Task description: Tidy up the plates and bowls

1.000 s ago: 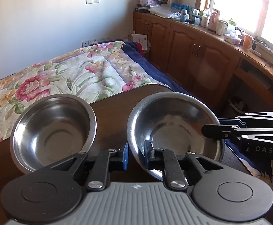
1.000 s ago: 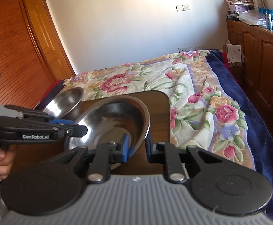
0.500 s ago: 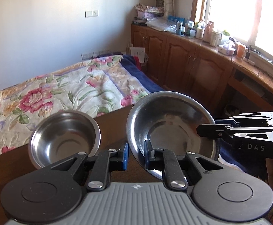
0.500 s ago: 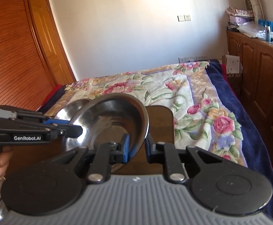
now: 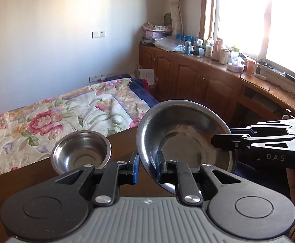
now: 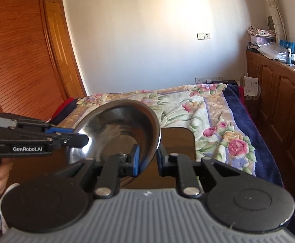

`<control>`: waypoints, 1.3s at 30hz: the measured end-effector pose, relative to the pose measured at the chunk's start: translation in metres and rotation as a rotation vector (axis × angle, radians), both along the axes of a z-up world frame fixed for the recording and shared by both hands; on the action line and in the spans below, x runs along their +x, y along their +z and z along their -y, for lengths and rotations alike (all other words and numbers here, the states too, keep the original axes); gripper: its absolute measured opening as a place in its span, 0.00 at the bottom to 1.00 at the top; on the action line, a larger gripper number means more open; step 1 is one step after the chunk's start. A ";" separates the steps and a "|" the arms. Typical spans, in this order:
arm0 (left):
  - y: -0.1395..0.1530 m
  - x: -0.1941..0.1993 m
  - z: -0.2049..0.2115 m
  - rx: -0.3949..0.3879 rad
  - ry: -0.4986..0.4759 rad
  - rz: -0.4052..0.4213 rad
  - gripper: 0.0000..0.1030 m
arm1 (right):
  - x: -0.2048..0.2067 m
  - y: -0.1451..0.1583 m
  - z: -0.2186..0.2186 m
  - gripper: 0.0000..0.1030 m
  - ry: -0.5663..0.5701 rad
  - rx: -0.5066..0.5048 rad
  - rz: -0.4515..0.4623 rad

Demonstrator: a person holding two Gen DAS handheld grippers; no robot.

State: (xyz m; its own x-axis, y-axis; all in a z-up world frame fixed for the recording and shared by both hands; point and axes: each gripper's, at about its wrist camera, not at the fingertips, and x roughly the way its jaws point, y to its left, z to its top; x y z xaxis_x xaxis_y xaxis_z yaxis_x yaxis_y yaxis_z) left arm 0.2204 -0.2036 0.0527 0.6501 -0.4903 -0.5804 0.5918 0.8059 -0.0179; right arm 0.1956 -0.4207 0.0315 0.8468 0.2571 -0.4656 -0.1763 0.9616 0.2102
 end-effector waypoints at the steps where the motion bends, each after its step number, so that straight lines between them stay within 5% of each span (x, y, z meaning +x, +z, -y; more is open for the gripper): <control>1: 0.001 -0.005 -0.001 0.001 -0.001 0.007 0.18 | -0.003 0.001 0.000 0.19 0.002 0.000 0.002; 14: 0.007 -0.064 -0.024 -0.015 -0.011 0.053 0.18 | -0.047 0.010 -0.017 0.19 0.004 -0.031 0.030; 39: -0.045 -0.130 -0.062 -0.024 0.037 -0.012 0.18 | -0.105 -0.032 -0.049 0.19 0.046 0.032 -0.017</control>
State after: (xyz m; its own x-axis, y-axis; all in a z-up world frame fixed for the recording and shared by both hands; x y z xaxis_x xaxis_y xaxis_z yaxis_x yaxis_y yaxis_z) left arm 0.0902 -0.1412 0.0079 0.6614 -0.4801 -0.5762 0.5612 0.8265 -0.0444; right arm 0.0907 -0.3713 -0.0004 0.8255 0.3109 -0.4710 -0.2165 0.9452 0.2446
